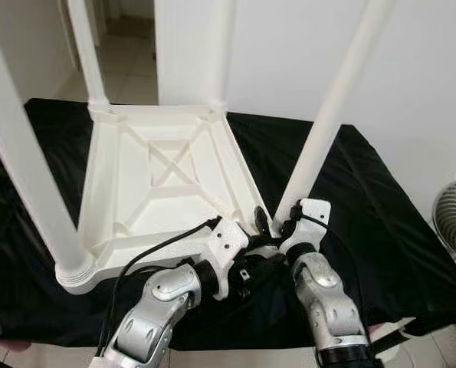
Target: Building children table
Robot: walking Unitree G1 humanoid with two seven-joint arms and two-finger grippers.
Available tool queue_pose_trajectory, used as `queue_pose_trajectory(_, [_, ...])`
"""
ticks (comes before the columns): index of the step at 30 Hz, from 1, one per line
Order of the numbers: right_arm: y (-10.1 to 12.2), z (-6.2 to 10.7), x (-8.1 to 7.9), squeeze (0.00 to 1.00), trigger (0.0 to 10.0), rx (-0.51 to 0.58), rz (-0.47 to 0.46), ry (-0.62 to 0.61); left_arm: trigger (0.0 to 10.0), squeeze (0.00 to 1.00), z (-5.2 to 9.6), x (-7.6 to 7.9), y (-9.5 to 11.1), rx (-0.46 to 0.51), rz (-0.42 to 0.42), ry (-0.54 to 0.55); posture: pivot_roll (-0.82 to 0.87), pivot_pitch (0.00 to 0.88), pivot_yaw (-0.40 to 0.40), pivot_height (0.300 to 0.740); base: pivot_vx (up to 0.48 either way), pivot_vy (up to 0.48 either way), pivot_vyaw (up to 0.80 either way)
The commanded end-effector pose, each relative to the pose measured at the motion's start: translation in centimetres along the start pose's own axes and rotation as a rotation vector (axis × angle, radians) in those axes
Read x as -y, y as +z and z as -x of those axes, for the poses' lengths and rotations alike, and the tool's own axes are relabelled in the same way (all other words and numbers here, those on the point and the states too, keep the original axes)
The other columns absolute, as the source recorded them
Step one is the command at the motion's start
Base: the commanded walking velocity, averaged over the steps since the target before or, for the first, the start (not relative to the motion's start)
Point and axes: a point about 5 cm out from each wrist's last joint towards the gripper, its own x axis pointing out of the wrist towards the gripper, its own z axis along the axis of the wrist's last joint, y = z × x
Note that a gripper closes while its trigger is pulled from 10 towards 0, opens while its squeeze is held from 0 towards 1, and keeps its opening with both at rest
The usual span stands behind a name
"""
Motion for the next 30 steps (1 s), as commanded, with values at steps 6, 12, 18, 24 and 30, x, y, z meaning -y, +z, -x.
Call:
queue_pose_trajectory(6, [0.0, 0.4, 1.4, 0.0, 10.0, -0.046, 0.077, 0.212, 10.0, 0.0, 0.1, 0.0, -0.1, -0.011, -0.006, 0.008, 0.01, 0.033, -0.094, 0.74, 0.0, 0.0, 0.0])
queue_pose_trajectory(12, [-0.2, 0.9, 2.2, 0.0, 10.0, -0.105, 0.187, 0.475, 10.0, 0.0, 0.2, -0.2, 0.0, -0.014, -0.01, 0.009, 0.0, 0.038, -0.074, 0.74, 0.0, 0.0, 0.0])
queue_pose_trajectory(18, [-0.9, 0.3, 2.8, 0.0, 3.4, -0.163, 0.274, 0.639, 10.0, 0.0, 0.3, -0.4, 0.0, -0.018, -0.015, 0.009, 0.0, 0.04, -0.067, 0.74, 0.0, 0.0, 0.0])
queue_pose_trajectory(24, [-1.2, -0.1, 3.1, 0.0, 0.0, -0.187, 0.268, 0.658, 10.0, 0.0, 0.3, -0.4, 0.0, -0.02, -0.016, 0.01, 0.0, 0.04, -0.066, 0.74, 0.0, 0.0, 0.0])
queue_pose_trajectory(30, [-1.0, -0.5, 3.5, 0.0, 0.0, -0.195, 0.272, 0.704, 10.0, 0.0, 0.4, -0.6, 0.1, -0.021, -0.022, 0.025, 0.01, 0.037, -0.073, 0.74, 0.0, 0.0, 0.0])
